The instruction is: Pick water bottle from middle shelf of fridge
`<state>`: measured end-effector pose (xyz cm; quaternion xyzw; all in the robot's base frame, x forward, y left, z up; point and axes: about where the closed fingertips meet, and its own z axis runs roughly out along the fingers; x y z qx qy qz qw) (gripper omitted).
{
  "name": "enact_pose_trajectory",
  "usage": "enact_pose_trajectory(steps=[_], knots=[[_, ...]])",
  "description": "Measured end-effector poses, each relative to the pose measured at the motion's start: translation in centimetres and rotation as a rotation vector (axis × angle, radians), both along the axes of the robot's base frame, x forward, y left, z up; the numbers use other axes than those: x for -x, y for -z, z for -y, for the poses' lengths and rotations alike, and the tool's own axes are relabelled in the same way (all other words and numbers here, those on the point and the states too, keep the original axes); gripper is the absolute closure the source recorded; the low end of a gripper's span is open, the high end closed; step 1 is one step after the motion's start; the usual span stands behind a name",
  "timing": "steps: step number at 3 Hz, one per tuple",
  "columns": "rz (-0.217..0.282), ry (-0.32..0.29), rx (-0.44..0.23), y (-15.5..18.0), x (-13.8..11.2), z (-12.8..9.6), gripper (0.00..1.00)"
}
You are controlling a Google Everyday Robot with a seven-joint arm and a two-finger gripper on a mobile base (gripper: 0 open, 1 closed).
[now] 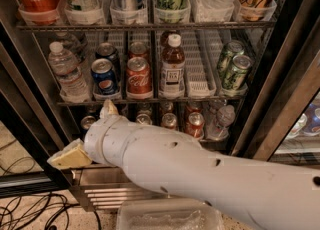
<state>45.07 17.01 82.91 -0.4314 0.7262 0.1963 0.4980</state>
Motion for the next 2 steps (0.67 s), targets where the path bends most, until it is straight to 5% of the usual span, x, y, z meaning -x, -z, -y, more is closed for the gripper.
enact_pose_trajectory(steps=[2], knots=[[0.057,0.172,-0.145,-0.7,-2.5,-1.9,0.0]])
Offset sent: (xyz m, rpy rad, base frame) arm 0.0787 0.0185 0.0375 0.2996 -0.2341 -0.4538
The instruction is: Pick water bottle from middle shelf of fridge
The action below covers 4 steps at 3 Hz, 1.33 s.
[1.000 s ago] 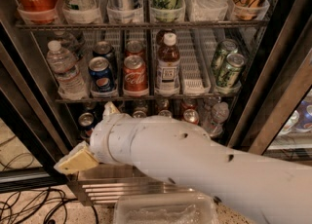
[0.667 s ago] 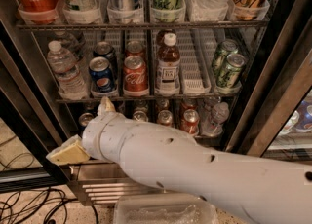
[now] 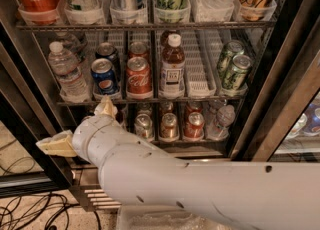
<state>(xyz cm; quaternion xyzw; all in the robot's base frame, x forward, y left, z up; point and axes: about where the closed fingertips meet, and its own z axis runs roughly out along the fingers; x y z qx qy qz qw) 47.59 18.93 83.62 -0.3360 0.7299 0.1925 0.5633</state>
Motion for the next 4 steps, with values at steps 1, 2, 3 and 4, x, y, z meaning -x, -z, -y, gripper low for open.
enact_pose_trajectory(steps=[1,2,3,4], knots=[[0.068,0.108,-0.086,-2.3,-3.0,0.6,0.0],[0.069,0.108,-0.086,-2.3,-3.0,0.6,0.0],[0.099,0.136,-0.099,-1.9,-3.5,0.2,0.0],[0.168,0.181,-0.091,-1.2,-4.7,-0.9,0.0]])
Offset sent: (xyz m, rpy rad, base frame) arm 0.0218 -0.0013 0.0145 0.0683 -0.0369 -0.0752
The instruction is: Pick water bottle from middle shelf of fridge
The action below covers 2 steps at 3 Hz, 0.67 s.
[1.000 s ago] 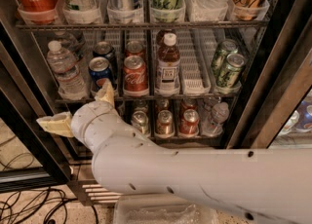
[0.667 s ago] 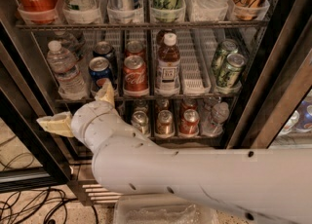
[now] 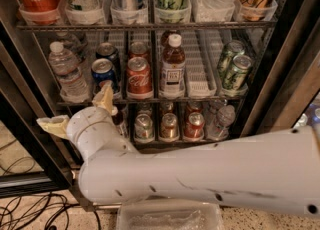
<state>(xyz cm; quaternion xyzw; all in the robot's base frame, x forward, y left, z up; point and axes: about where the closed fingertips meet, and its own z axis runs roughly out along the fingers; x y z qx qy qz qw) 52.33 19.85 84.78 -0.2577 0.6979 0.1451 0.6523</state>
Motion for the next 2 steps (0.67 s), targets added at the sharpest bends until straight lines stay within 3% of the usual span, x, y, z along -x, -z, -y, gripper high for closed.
enact_pose_trajectory(steps=[1,2], knots=[[0.119,0.083,0.009,-0.21,-1.58,-1.16,0.17],[0.16,0.117,0.005,-0.45,-2.06,-1.41,0.2]])
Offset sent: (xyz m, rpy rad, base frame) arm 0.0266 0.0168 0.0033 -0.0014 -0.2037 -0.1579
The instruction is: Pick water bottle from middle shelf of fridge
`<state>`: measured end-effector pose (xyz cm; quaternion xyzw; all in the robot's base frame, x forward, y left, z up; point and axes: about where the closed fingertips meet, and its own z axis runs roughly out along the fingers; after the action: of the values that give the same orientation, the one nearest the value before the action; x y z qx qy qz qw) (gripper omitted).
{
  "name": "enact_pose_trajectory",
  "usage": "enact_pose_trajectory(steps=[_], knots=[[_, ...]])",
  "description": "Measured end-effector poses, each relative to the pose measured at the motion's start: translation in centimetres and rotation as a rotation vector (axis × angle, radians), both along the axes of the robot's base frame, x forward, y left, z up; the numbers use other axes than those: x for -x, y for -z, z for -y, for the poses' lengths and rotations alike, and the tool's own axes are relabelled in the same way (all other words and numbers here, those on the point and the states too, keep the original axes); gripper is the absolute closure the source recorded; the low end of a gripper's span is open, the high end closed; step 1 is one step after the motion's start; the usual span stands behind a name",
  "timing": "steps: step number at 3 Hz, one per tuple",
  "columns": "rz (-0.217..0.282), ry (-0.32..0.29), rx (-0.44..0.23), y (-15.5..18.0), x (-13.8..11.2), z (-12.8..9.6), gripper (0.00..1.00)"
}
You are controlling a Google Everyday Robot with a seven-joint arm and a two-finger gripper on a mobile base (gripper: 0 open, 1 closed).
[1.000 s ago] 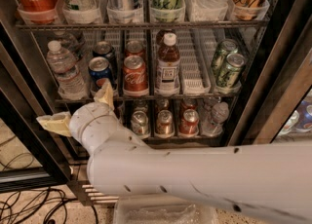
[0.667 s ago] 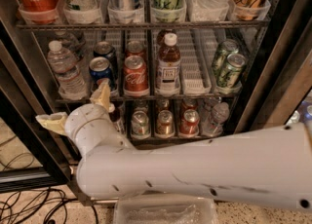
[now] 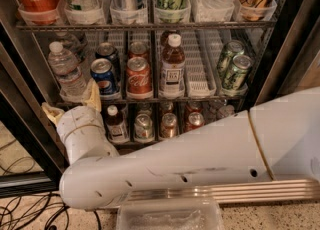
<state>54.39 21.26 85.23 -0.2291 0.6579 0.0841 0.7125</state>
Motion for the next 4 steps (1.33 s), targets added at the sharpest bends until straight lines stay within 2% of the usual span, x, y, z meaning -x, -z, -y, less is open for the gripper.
enact_pose_trajectory(steps=[2,4], knots=[[0.053,0.059,-0.032,0.1,-0.3,-1.4,0.22],[0.075,0.102,-0.079,0.7,-1.2,-3.1,0.24]])
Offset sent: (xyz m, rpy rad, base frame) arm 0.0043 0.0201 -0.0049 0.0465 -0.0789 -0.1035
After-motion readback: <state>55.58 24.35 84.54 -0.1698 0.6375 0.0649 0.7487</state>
